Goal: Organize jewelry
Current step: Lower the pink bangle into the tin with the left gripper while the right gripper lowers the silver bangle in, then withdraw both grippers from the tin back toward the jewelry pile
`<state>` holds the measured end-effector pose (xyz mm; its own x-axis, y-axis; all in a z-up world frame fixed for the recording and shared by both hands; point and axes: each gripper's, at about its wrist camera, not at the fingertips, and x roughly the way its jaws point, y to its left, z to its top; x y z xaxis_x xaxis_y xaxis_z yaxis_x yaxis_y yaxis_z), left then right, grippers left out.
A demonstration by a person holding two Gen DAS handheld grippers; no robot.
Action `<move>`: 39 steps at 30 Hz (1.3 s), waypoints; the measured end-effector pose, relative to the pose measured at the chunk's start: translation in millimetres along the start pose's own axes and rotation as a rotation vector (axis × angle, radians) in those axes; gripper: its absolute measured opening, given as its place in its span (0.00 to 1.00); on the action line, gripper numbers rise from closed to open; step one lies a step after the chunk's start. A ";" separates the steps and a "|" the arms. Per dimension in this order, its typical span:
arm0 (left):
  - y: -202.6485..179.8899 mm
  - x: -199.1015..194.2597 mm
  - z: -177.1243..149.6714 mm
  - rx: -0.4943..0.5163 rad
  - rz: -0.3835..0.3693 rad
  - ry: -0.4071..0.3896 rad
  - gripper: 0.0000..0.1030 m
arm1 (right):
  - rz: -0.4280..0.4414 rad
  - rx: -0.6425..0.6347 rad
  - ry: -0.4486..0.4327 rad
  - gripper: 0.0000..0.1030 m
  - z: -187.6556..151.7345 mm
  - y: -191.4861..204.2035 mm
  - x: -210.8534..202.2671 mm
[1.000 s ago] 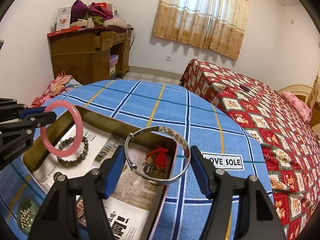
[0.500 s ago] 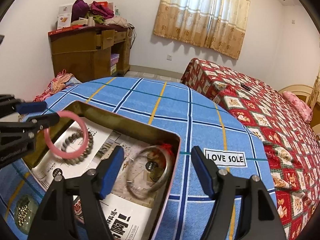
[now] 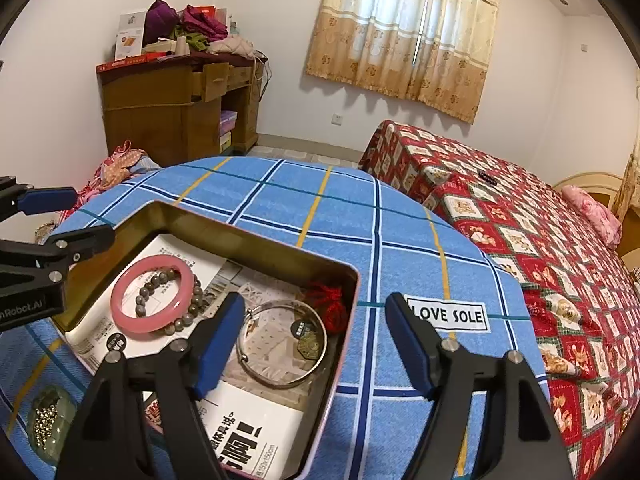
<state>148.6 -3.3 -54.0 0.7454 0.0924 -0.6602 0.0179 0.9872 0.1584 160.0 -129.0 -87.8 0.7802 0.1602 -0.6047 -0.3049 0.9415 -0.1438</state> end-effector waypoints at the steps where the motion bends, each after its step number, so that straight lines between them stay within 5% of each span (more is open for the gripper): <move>1: -0.7 -1.0 -0.5 0.000 -0.001 -0.001 0.60 | 0.000 0.001 0.000 0.73 0.2 -0.2 -0.6; 21: 11.7 -44.1 -38.4 -0.017 -0.025 -0.005 0.60 | -0.005 0.001 -0.069 0.79 -8.6 -5.7 -42.1; 32: -4.6 -81.9 -89.5 -0.002 -0.107 0.022 0.60 | 0.023 -0.017 -0.035 0.83 -55.6 2.5 -70.7; 39: -2.4 -61.2 -106.9 -0.006 -0.063 0.091 0.60 | 0.039 0.005 0.003 0.83 -79.7 3.4 -71.4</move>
<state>31.7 2.6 -92.5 0.6795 0.0409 -0.7326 0.0587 0.9922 0.1097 59.7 -160.9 -107.5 0.7662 0.1965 -0.6118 -0.3326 0.9359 -0.1160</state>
